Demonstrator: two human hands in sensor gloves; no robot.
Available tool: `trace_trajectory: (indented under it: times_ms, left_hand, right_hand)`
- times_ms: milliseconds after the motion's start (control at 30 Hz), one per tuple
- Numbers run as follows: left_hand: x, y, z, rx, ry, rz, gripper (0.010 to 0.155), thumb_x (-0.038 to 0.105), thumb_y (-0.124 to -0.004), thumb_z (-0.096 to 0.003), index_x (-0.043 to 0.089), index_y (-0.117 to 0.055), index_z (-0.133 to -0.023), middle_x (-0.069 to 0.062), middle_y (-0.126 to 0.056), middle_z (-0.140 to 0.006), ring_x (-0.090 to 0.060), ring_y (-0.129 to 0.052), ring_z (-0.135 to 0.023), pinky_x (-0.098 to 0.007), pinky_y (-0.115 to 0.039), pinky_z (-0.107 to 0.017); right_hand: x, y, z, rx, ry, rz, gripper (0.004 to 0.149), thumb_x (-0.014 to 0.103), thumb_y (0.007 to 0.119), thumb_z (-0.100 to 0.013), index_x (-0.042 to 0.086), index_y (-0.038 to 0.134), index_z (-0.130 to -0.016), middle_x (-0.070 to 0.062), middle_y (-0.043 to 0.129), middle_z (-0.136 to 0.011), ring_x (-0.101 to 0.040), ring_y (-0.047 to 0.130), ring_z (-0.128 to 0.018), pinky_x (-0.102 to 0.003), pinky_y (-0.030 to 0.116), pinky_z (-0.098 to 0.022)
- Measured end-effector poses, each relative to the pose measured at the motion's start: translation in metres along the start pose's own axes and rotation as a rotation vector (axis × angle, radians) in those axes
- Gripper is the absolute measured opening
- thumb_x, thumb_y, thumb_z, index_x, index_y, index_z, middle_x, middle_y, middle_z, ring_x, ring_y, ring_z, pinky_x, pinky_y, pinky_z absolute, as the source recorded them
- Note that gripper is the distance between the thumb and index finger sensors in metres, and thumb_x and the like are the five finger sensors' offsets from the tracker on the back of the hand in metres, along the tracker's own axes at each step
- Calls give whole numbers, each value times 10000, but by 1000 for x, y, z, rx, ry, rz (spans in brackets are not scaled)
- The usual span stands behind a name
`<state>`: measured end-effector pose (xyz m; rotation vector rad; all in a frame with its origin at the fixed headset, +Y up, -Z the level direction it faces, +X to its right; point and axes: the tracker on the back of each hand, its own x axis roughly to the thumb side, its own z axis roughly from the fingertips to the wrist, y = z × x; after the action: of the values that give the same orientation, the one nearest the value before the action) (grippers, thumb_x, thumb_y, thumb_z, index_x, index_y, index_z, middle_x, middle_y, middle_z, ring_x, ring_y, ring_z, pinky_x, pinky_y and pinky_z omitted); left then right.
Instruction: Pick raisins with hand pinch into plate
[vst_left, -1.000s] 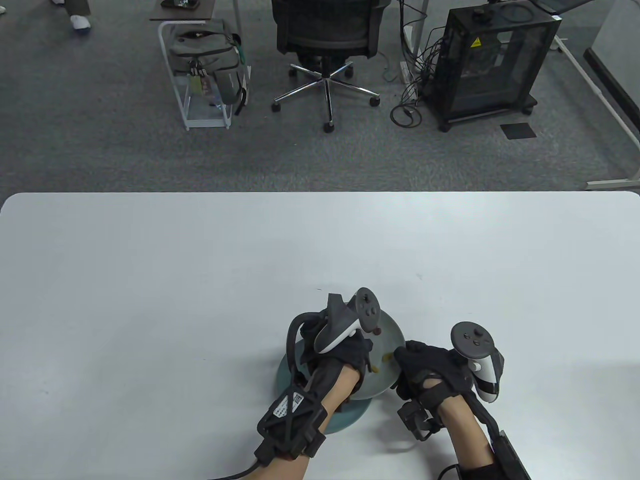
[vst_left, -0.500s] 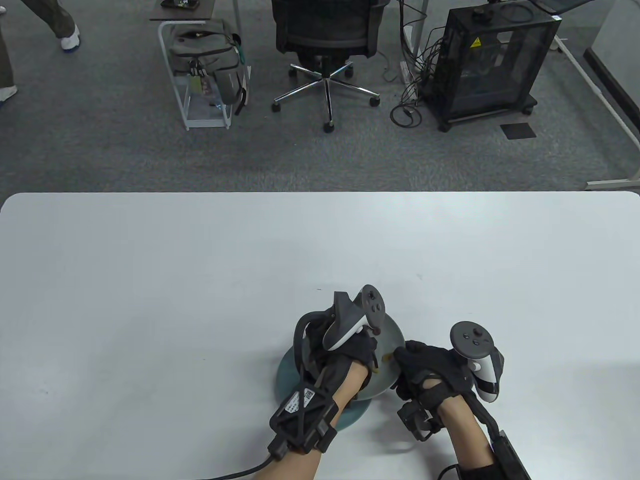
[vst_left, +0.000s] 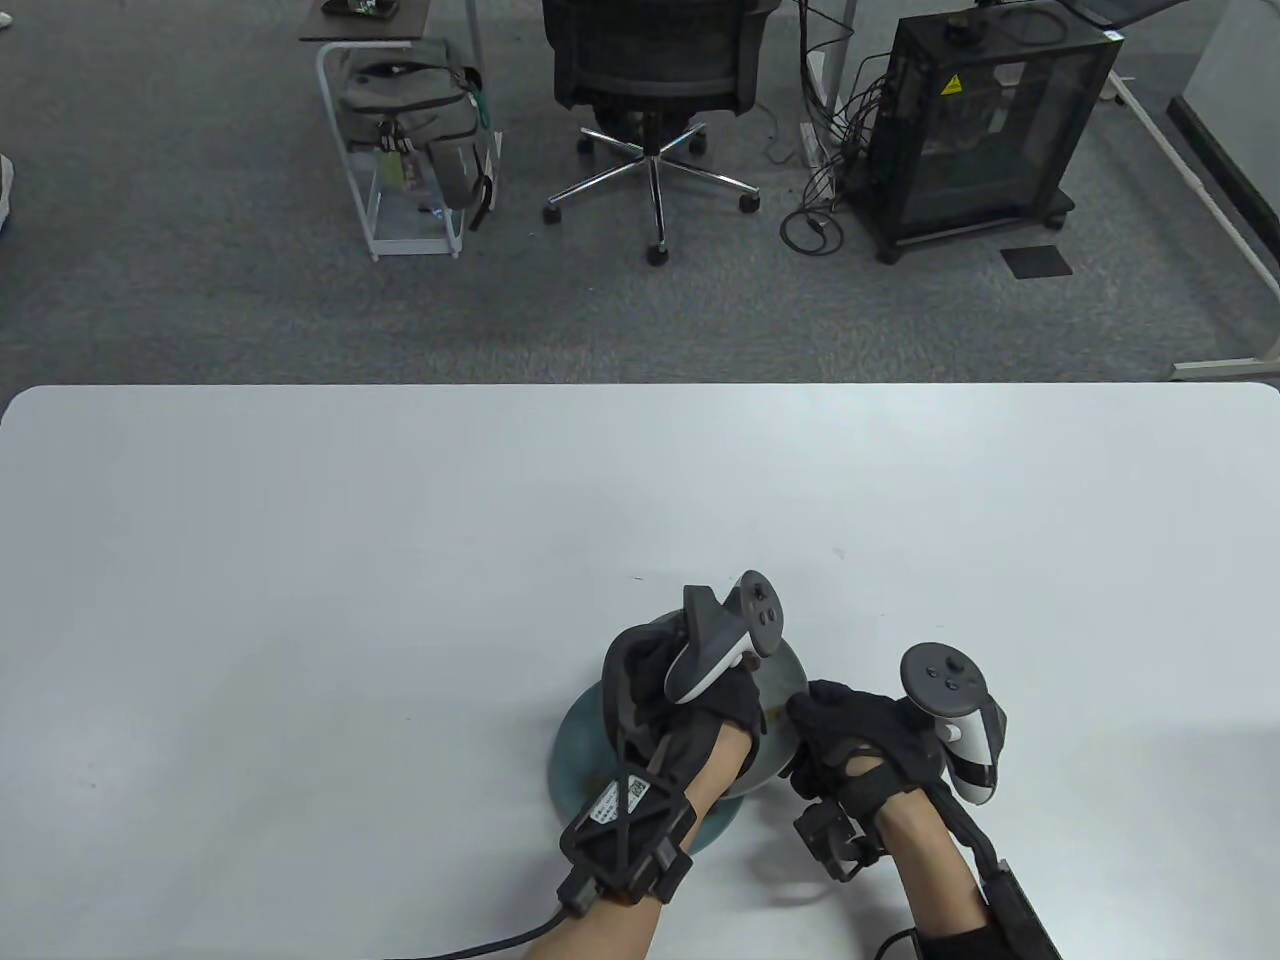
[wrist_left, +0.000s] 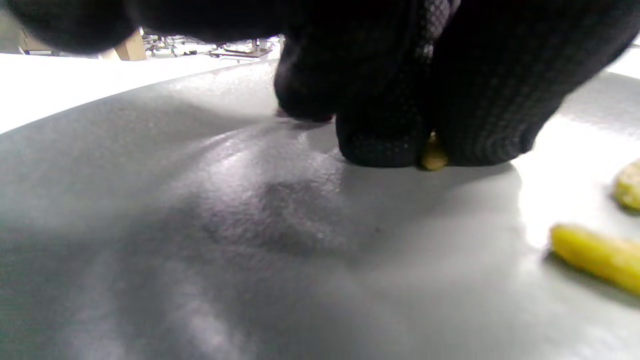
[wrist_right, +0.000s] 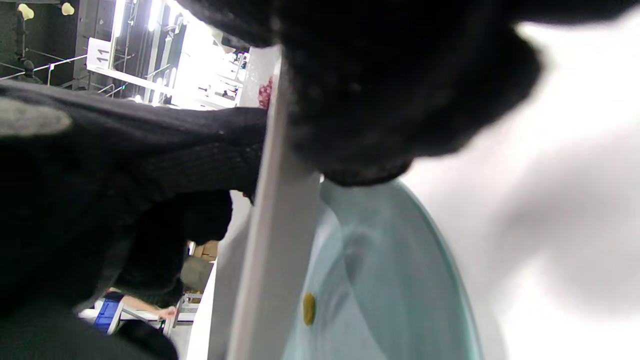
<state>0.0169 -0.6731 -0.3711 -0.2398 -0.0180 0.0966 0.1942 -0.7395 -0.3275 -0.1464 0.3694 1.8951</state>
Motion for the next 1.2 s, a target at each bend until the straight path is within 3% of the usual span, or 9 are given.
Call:
trace_trajectory:
  times_ms: [300, 533, 800, 1200]
  left_hand:
    - [0, -1, 1, 6, -22, 11, 448, 440, -1008, -388, 58, -1034, -621, -80, -995, -408, -205, -906, -189, -526, -794, -277]
    - [-6, 11, 12, 38, -61, 27, 449, 441, -1004, -388, 59, -1034, -623, -82, -993, -409, -206, -905, -192, -527, -793, -278]
    - [-32, 29, 29, 85, -77, 37, 447, 439, -998, -391, 62, -1030, -629, -81, -990, -414, -206, -905, -198, -528, -792, -283]
    - [-80, 32, 32, 101, -48, 84, 447, 438, -1000, -392, 61, -1030, -630, -83, -989, -414, -209, -903, -201, -530, -788, -288]
  right_hand:
    - [0, 0, 0, -11, 8, 20, 518, 316, 745, -497, -58, 732, -855, -124, 1069, -475, -185, 1048, -84, -271, 900, -40]
    - [-1, -3, -1, -24, 13, 22, 521, 315, 751, -489, -55, 733, -855, -124, 1069, -477, -187, 1048, -84, -273, 899, -40]
    - [-4, -11, -1, -45, 21, 7, 516, 318, 745, -496, -49, 734, -857, -121, 1069, -478, -188, 1048, -86, -271, 899, -43]
    - [-13, -21, -6, -64, 62, -18, 517, 316, 741, -497, -49, 727, -863, -123, 1062, -487, -191, 1046, -96, -274, 898, -50]
